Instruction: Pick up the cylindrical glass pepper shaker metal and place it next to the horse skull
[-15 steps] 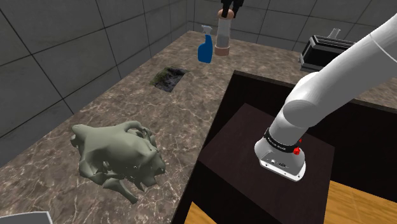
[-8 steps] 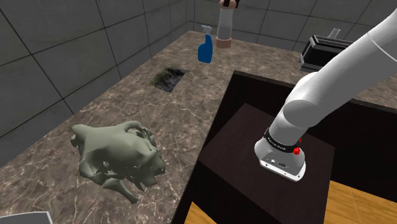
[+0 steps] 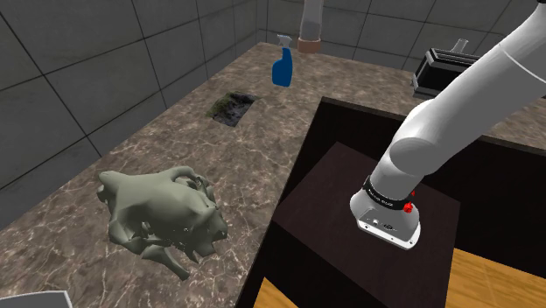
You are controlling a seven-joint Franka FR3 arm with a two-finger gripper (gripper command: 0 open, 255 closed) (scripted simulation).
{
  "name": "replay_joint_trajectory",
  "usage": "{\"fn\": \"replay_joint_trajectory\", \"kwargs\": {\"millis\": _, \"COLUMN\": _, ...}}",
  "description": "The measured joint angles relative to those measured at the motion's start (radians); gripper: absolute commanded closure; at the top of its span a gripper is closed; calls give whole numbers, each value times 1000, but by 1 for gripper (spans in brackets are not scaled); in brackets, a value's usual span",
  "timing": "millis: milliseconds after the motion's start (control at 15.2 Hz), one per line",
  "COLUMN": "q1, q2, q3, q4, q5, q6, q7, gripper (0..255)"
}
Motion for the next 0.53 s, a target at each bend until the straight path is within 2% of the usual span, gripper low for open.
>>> {"fn": "replay_joint_trajectory", "kwargs": {"millis": 264, "q1": 2, "q2": 32, "q3": -6, "q4": 86, "q5": 8, "q6": -55, "q7": 0, "gripper": 255}}
{"fn": "replay_joint_trajectory", "kwargs": {"millis": 528, "q1": 21, "q2": -39, "q3": 54, "q4": 21, "q5": 9, "q6": -51, "q7": 80, "gripper": 255}}
